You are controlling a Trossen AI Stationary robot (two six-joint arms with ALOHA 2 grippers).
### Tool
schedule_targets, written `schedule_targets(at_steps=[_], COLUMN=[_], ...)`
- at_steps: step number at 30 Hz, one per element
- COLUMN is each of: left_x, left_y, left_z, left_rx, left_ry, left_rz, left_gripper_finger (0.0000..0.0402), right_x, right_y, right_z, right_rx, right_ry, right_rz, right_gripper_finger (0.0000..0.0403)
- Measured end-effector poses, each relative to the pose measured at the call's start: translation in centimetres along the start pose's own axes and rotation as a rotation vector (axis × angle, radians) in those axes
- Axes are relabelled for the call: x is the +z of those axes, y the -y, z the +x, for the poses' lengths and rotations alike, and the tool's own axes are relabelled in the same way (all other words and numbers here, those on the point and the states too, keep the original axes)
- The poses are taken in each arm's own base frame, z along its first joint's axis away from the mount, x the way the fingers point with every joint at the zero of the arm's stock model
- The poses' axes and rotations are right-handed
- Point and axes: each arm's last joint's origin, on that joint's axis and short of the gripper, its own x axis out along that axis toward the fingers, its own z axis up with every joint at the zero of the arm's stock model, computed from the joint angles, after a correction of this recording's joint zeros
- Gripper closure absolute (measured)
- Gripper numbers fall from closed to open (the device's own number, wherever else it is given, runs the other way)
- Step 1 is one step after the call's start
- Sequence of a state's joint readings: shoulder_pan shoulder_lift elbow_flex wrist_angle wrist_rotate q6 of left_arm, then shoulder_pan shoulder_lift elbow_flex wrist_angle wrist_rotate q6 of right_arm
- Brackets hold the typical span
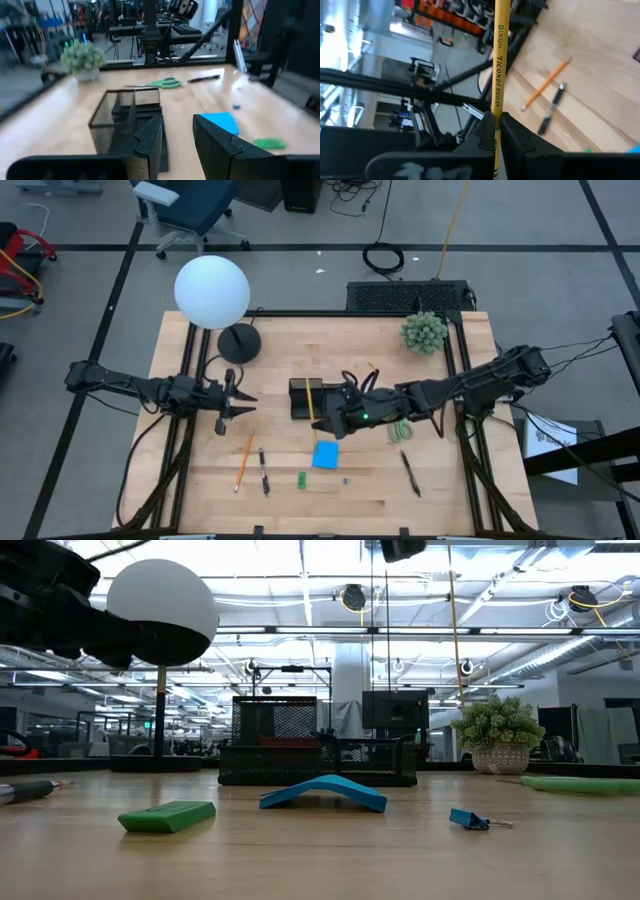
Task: Pick and place office supplies into organizer
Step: Put the yellow pencil into the black desk organizer
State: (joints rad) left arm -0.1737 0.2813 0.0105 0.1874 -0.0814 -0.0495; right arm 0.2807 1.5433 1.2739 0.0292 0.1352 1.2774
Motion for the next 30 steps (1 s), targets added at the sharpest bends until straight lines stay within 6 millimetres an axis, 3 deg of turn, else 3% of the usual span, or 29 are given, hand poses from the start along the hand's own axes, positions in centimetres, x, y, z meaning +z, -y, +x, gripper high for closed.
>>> schedule_targets(at_steps=[9, 15, 22, 30], left_x=[0.7, 1.9, 2.9, 4.8], left_y=[0.0, 0.0, 0.0, 0.3], left_z=[0.0, -0.2, -0.5, -0.9], left_rx=[-0.024, -0.074, -0.128, -0.222], left_ry=[0.073, 0.19, 0.291, 0.385], left_rz=[-0.57, -0.808, -0.901, -0.8], left_gripper_finger=[0.0286, 0.0286, 0.0286, 0.0286], right_x=[1.0, 1.5, 2.0, 3.3], right_y=[-0.4, -0.3, -0.2, -0.5], right_z=[0.1, 0.1, 0.2, 0.2], right_rx=[0.057, 0.059, 0.062, 0.151], right_ry=[0.037, 0.05, 0.063, 0.032], right_rz=[0.008, 0.011, 0.01, 0.004], right_gripper_finger=[0.0403, 0.0403, 0.0403, 0.0403])
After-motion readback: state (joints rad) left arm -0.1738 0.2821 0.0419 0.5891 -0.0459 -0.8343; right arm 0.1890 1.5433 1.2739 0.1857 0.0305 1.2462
